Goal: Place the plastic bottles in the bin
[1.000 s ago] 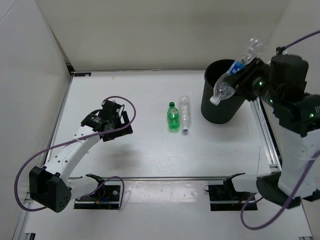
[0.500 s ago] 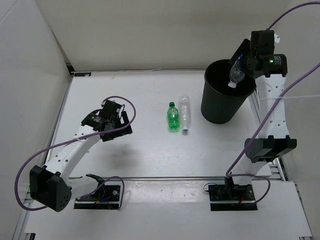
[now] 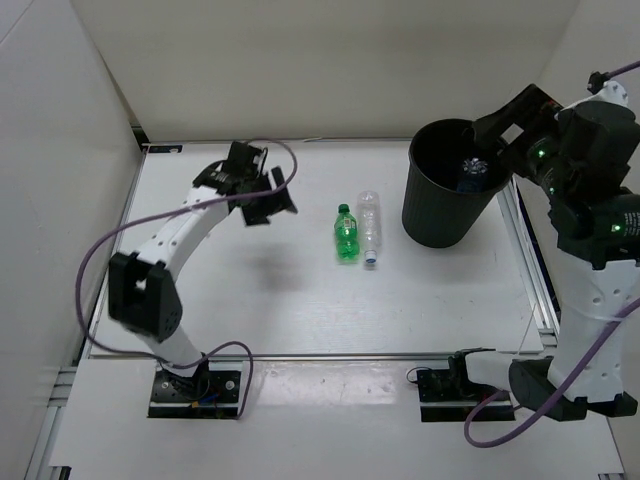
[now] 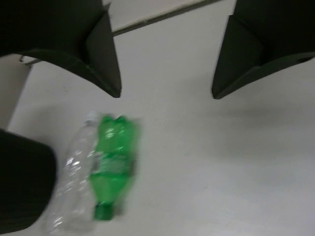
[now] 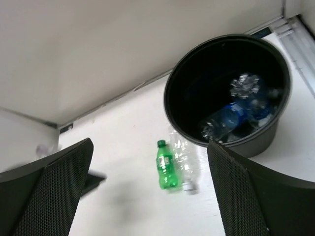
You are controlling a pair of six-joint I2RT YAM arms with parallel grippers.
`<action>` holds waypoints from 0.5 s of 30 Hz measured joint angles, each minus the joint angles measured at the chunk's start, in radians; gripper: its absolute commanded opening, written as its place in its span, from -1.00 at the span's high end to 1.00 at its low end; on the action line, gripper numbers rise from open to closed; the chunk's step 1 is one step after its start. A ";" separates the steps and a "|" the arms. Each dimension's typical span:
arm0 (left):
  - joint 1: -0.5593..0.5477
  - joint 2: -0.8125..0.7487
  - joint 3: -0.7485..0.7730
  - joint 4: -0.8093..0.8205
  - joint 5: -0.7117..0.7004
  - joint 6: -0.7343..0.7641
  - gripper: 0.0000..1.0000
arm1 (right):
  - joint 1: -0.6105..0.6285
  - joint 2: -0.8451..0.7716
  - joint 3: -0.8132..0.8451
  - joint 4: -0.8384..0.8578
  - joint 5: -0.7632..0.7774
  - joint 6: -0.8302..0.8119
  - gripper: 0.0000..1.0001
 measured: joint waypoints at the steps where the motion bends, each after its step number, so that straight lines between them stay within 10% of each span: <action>1: -0.005 0.066 0.073 0.031 0.025 0.006 -0.57 | 0.000 0.002 0.006 0.000 -0.011 0.000 -1.00; 15: -0.087 0.673 0.526 0.130 0.270 0.016 -0.88 | -0.012 0.079 -0.136 -0.079 -0.173 -0.010 -1.00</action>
